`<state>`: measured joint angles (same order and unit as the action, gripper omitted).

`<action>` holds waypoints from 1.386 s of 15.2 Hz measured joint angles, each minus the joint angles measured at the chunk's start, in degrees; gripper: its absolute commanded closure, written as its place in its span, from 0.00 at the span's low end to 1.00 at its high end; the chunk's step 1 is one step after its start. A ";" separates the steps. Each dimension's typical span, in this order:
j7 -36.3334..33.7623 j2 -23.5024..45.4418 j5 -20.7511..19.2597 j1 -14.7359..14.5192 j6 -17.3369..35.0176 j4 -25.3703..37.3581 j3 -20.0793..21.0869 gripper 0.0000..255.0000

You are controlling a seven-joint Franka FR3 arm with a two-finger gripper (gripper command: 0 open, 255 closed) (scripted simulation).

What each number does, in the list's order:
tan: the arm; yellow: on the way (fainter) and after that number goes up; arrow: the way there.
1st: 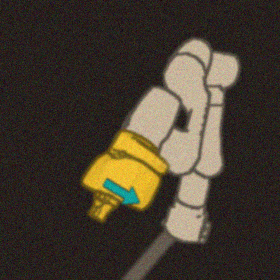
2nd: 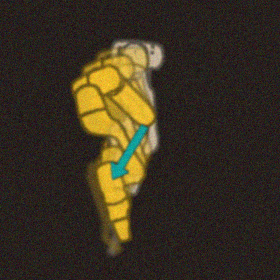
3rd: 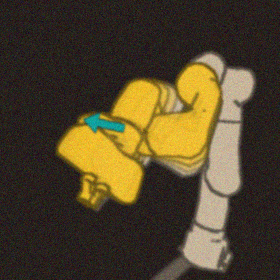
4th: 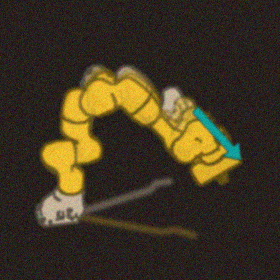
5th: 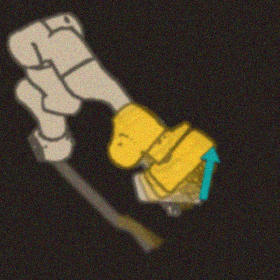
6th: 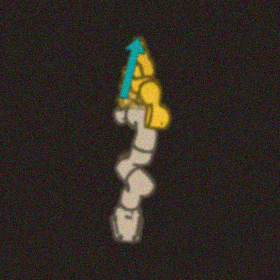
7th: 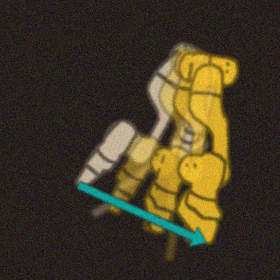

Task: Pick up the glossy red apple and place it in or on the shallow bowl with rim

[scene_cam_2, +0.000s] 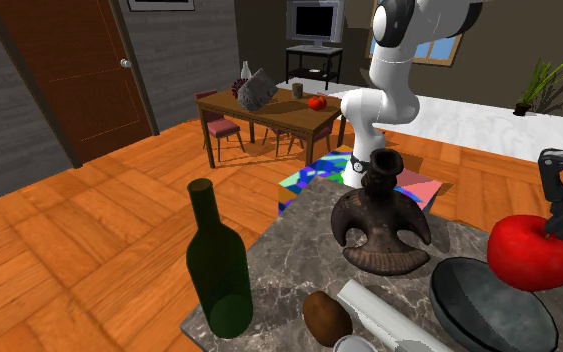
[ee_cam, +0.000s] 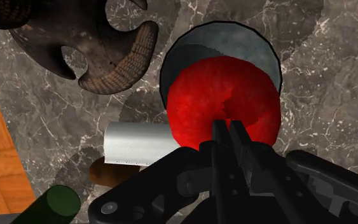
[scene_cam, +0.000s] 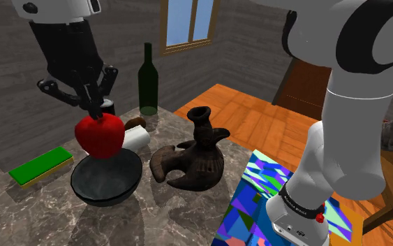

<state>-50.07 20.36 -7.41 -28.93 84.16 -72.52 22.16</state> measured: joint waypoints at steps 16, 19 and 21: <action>0.02 -1.35 0.41 1.19 10.03 -11.32 -0.22 1.00; 0.02 -1.34 0.41 1.18 10.05 -11.33 -0.22 0.00; 0.02 -1.35 0.41 1.18 10.06 -11.33 -0.22 0.00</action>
<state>-50.05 19.01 -7.00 -27.74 94.22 -83.86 21.94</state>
